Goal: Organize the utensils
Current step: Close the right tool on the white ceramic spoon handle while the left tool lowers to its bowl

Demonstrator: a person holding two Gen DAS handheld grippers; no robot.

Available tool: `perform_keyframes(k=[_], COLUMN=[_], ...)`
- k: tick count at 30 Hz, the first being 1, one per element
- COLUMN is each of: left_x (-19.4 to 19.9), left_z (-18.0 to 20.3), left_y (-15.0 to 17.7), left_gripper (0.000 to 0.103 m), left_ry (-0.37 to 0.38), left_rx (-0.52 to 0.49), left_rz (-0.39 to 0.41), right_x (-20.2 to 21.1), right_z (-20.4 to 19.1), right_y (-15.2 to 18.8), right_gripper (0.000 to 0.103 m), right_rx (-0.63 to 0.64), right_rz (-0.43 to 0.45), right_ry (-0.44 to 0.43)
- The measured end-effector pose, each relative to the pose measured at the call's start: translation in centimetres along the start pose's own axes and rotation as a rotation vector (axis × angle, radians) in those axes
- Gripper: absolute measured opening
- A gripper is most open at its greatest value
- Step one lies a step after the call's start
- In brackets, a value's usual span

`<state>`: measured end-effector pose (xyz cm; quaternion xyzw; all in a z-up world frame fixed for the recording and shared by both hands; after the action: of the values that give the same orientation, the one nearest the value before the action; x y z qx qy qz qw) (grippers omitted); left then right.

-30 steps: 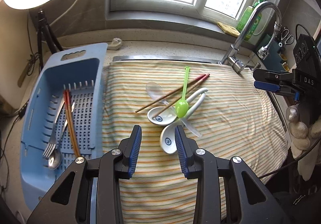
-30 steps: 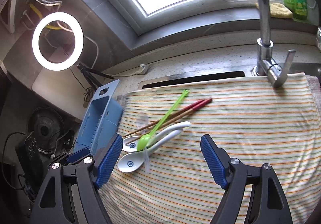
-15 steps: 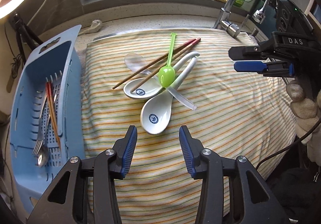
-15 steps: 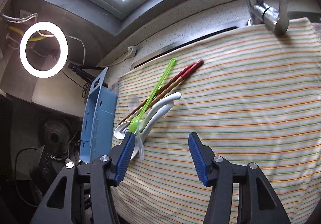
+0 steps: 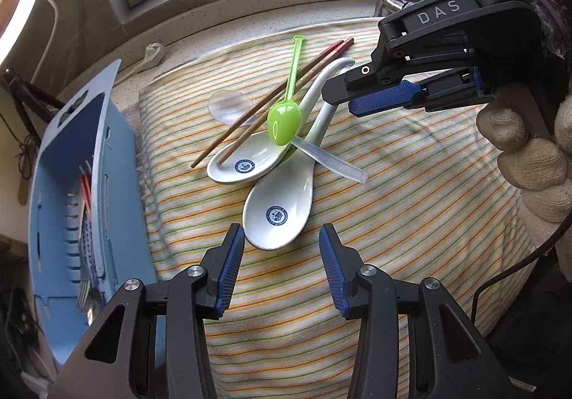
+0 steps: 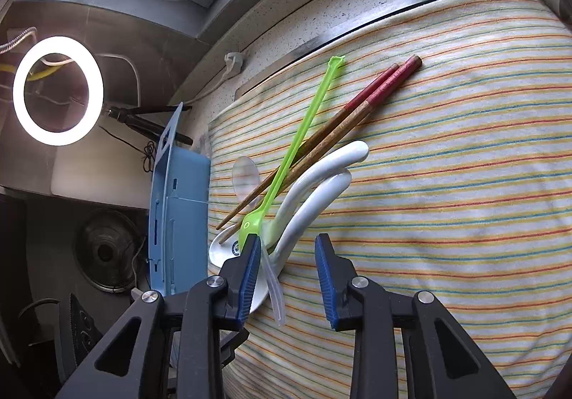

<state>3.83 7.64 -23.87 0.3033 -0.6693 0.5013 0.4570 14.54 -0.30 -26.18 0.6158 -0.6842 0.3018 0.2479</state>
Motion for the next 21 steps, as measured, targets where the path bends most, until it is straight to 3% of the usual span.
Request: perform_keyframes(k=[11, 21], left_x=[-0.5, -1.3], left_z=[-0.4, -1.4], left_y=[0.1, 0.0], left_gripper=[0.042, 0.042], left_ry=[0.002, 0.060], left_rx=[0.008, 0.047], left_rz=[-0.017, -0.005], right_x=[-1.1, -1.7], right_z=[0.4, 0.4], right_y=[-0.5, -0.7], right_gripper=[0.025, 0.014], right_rx=[-0.018, -0.031], right_rz=[-0.011, -0.021], right_ry=[0.015, 0.021])
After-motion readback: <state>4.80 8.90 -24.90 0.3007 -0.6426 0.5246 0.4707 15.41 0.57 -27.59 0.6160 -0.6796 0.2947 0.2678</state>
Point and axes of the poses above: each gripper's, at about its wrist camera, not at the fingertips, and x roughly against the way its jaws point, z to its right, y to its underside, the point moved 5 cm from there along -x, roughly the way its jaws point, and after that the axes turned 4 degrees about -x, right-handed, at the moved point
